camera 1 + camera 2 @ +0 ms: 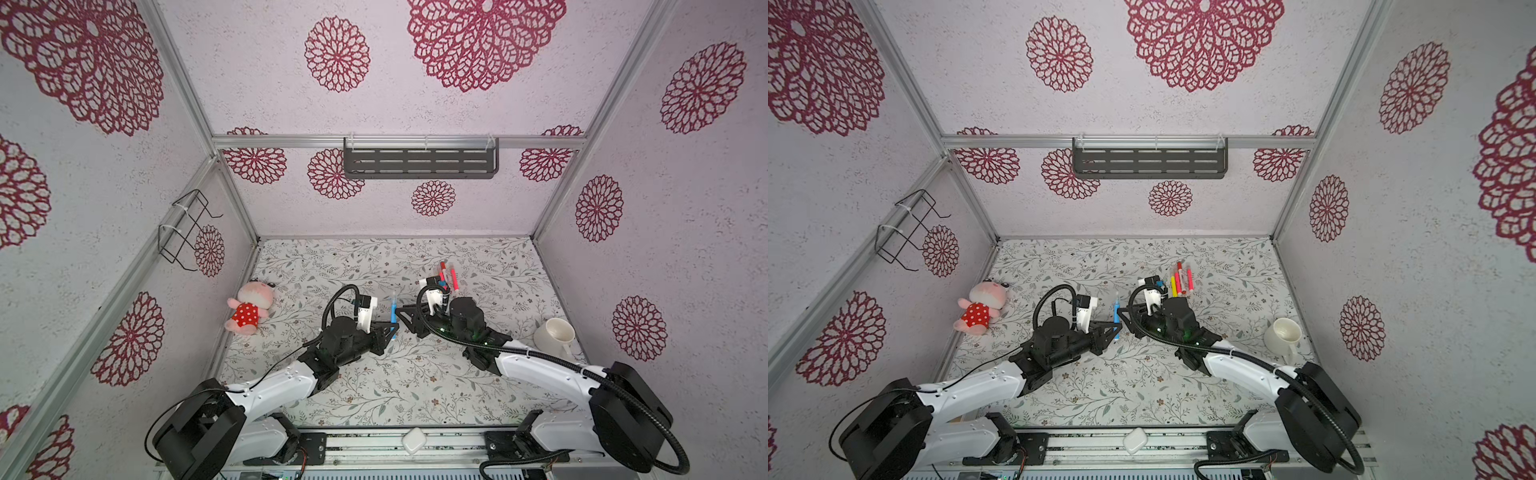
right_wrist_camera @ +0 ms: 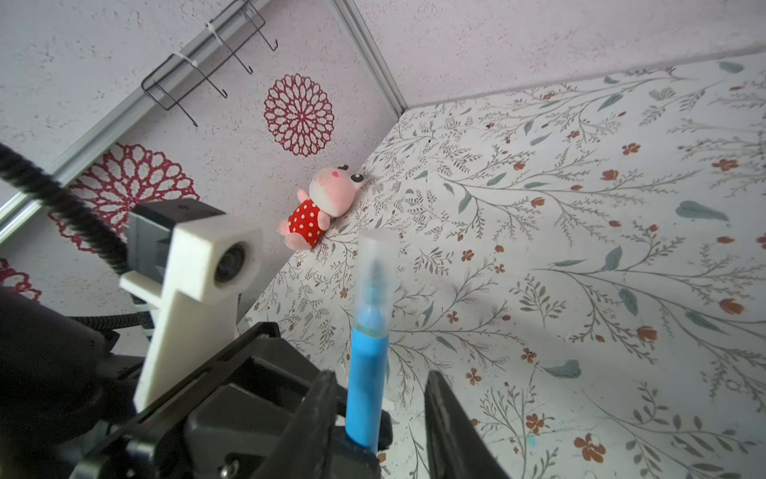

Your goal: Insert the pens into the pen caps

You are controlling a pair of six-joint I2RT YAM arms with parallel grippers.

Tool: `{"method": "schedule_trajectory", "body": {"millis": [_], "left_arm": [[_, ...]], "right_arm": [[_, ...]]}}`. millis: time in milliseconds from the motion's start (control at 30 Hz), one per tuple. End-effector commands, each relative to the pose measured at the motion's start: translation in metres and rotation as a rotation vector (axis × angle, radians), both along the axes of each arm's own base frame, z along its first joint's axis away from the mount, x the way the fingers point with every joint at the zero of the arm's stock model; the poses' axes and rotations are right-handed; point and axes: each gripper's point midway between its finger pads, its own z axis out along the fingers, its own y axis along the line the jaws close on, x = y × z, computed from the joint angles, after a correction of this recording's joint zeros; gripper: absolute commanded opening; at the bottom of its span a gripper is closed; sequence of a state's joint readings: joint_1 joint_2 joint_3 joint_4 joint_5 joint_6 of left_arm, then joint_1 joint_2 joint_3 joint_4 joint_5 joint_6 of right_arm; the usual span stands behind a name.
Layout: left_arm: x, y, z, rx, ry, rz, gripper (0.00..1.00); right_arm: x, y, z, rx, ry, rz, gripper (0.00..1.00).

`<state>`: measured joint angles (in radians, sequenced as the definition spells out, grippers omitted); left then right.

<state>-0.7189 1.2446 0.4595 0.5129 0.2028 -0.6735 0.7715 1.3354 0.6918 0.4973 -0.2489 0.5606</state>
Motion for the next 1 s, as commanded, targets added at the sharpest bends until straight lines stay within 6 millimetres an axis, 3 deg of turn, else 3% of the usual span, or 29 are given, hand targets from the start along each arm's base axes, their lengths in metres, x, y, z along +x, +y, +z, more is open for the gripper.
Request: {"method": "schedule_trajectory", "body": {"millis": [0, 333, 500, 700, 733, 867, 967], "left_arm": [[0.004, -0.008, 0.017, -0.034, -0.048, -0.006, 0.00], [0.003, -0.016, 0.011, -0.040, -0.036, -0.028, 0.00], [0.002, -0.016, 0.012, -0.039, -0.037, -0.025, 0.00], [0.003, -0.015, 0.011, -0.023, -0.036, -0.021, 0.00], [0.003, -0.015, 0.011, -0.020, -0.034, -0.020, 0.03], [0.006, -0.011, 0.005, 0.015, -0.019, 0.006, 0.37], [0.007, -0.007, 0.001, 0.036, -0.011, 0.020, 0.48]], "right_arm": [[0.000, 0.010, 0.021, 0.063, -0.029, 0.044, 0.36], [0.000, 0.017, 0.015, 0.070, -0.006, 0.074, 0.29], [0.003, 0.020, 0.007, 0.050, 0.022, 0.070, 0.09], [0.011, 0.016, 0.004, 0.025, 0.033, 0.037, 0.04], [0.012, 0.015, 0.006, 0.026, 0.029, 0.032, 0.04], [0.021, 0.007, 0.010, 0.012, 0.020, -0.005, 0.04], [0.034, -0.004, 0.009, -0.040, 0.022, -0.065, 0.04]]}}
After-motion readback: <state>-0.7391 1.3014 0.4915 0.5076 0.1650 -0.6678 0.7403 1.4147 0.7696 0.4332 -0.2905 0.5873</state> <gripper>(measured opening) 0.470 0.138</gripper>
